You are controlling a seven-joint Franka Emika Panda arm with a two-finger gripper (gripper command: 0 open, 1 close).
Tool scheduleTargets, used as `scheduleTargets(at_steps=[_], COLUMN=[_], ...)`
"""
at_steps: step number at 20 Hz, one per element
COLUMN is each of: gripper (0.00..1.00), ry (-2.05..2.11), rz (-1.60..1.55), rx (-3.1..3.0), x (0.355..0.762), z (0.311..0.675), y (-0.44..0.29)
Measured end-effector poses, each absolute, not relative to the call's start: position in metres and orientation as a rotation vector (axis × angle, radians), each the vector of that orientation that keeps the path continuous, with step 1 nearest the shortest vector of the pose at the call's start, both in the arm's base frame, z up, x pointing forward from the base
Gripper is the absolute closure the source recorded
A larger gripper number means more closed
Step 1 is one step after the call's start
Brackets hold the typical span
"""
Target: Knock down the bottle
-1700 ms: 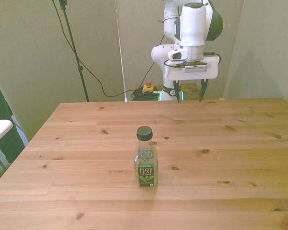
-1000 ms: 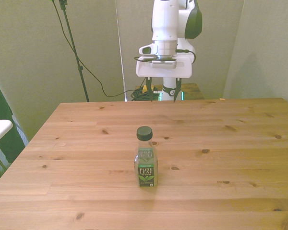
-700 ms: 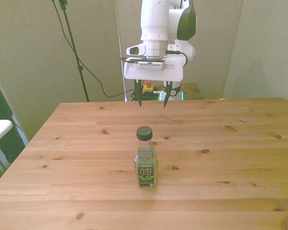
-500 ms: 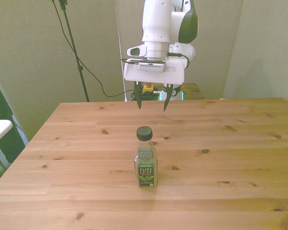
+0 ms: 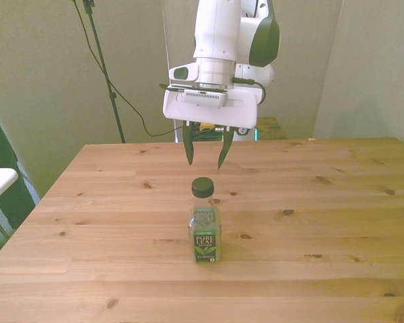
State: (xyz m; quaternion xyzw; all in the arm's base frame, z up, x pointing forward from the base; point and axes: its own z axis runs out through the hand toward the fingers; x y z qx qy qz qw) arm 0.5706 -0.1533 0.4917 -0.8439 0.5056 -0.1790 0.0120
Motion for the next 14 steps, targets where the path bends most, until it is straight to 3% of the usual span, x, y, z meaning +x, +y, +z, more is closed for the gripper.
scheduleTargets(at_steps=[14], gripper=[1.00], ry=[1.585], rz=[-0.636], rx=[-2.623], x=[0.630], z=[0.486], y=[-0.170])
